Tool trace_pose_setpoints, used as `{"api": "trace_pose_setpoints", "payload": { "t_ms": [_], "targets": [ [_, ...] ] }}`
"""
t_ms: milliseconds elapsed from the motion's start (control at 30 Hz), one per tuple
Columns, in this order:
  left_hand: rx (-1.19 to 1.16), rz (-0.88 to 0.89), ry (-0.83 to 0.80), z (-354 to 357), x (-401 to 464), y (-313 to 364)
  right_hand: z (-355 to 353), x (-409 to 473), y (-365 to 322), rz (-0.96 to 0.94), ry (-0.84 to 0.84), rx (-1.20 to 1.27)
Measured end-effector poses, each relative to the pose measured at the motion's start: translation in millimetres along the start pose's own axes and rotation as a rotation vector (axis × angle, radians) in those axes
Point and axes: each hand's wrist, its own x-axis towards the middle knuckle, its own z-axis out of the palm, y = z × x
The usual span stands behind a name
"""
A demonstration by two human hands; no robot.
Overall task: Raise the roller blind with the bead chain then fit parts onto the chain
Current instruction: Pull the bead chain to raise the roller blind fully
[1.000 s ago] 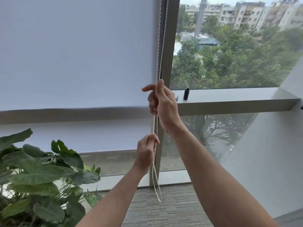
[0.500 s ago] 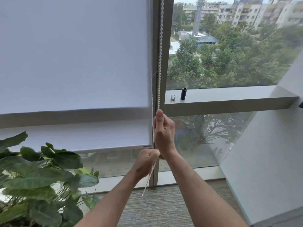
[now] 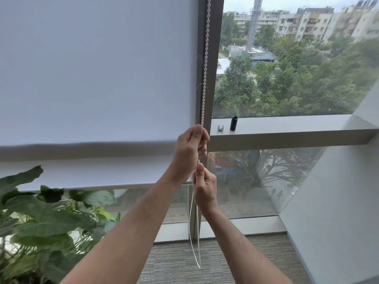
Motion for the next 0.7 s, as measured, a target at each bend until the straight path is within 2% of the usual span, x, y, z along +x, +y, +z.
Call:
{"api": "trace_pose_setpoints", "payload": {
  "t_ms": [233,367,467,633,700],
  "targets": [
    [0.172,0.102,0.171,1.5,-6.1,-7.4,-13.0,6.1,4.2,0.174,-0.220,0.113],
    [0.176,0.096,0.167,1.2,-11.4,-13.7,-19.9,44.0,-24.7,0.192,-0.160,0.049],
    [0.268,0.062,0.194,-4.0,-23.4,-32.8,-15.5,71.1,-67.6,0.125,-0.123,0.127],
    [0.323,-0.073,0.169,-18.3,-56.4,-78.5,7.5,91.5,-127.6,-0.025,-0.232,0.291],
    [0.353,-0.086,0.167,-22.0,-65.3,-88.3,17.4,91.5,-135.4,-0.046,-0.211,0.328]
  ]
}}
